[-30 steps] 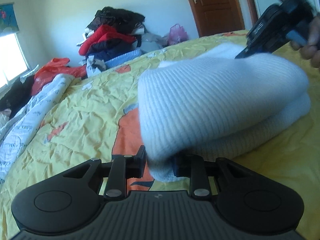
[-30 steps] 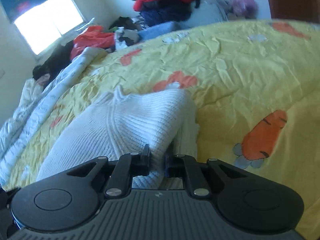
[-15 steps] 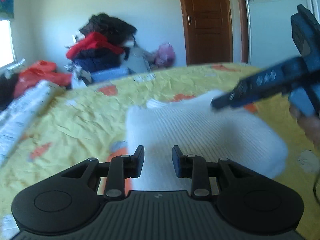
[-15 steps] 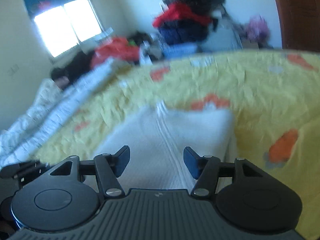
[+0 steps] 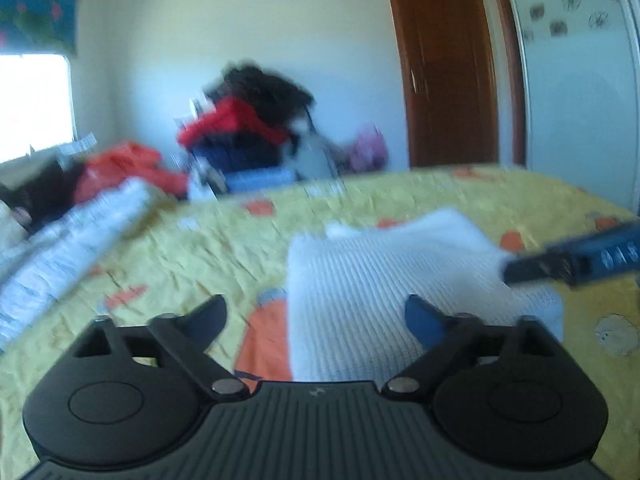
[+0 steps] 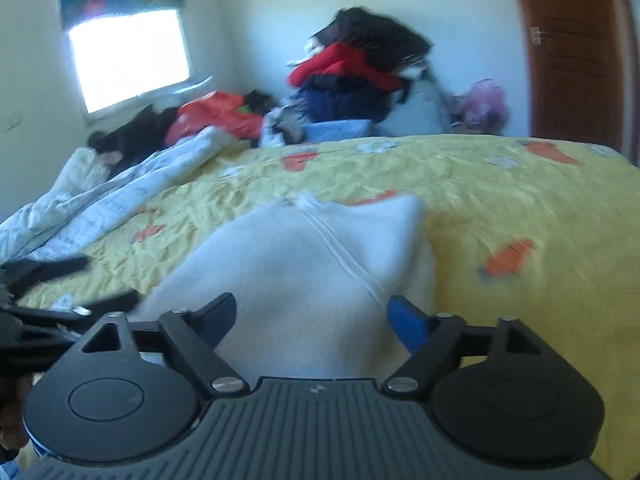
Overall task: Fold small clothes
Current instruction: 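Withdraw both open tools back from the folded sweater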
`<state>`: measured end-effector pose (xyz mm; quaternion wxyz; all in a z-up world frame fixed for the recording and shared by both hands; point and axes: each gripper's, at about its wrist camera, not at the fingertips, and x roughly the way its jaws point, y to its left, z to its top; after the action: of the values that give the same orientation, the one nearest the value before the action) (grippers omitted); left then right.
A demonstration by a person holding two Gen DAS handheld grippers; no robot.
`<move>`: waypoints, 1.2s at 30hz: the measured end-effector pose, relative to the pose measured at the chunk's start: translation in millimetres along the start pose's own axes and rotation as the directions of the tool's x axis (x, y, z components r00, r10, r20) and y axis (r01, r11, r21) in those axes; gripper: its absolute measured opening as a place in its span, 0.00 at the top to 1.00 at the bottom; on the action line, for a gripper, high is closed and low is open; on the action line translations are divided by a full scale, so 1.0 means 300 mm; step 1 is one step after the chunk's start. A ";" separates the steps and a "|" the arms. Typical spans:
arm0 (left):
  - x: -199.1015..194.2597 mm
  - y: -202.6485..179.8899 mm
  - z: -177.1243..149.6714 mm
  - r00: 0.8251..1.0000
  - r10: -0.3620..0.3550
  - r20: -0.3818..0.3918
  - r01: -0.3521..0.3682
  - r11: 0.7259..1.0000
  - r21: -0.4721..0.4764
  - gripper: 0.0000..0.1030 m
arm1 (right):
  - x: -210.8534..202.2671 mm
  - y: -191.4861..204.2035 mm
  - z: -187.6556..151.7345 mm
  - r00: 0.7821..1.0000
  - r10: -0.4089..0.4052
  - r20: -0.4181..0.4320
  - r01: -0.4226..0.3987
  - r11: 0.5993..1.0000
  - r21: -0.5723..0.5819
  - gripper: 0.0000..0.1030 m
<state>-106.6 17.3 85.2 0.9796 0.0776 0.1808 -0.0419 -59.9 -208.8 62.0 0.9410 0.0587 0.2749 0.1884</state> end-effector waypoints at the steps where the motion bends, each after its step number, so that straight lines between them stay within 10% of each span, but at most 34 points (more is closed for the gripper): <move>1: -0.008 -0.015 -0.020 1.000 0.007 0.008 -0.007 1.000 0.018 0.05 | -0.019 -0.008 -0.035 1.000 -0.023 -0.007 0.023 1.000 0.008 0.16; 18: 0.072 -0.119 -0.155 0.969 0.009 -0.246 -0.007 1.000 0.008 0.05 | 0.006 0.096 -0.229 0.935 -0.281 -0.216 0.272 0.960 -0.071 0.00; 36: 0.187 -0.045 -0.192 0.939 -0.035 -0.342 -0.016 0.989 -0.144 0.00 | 0.126 0.066 -0.245 0.929 -0.344 -0.134 0.344 0.939 -0.028 0.00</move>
<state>-75.9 10.7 10.0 0.9357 0.0114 0.3520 -0.0193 -76.6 -175.4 -14.6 0.9385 -0.0055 0.3444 0.0248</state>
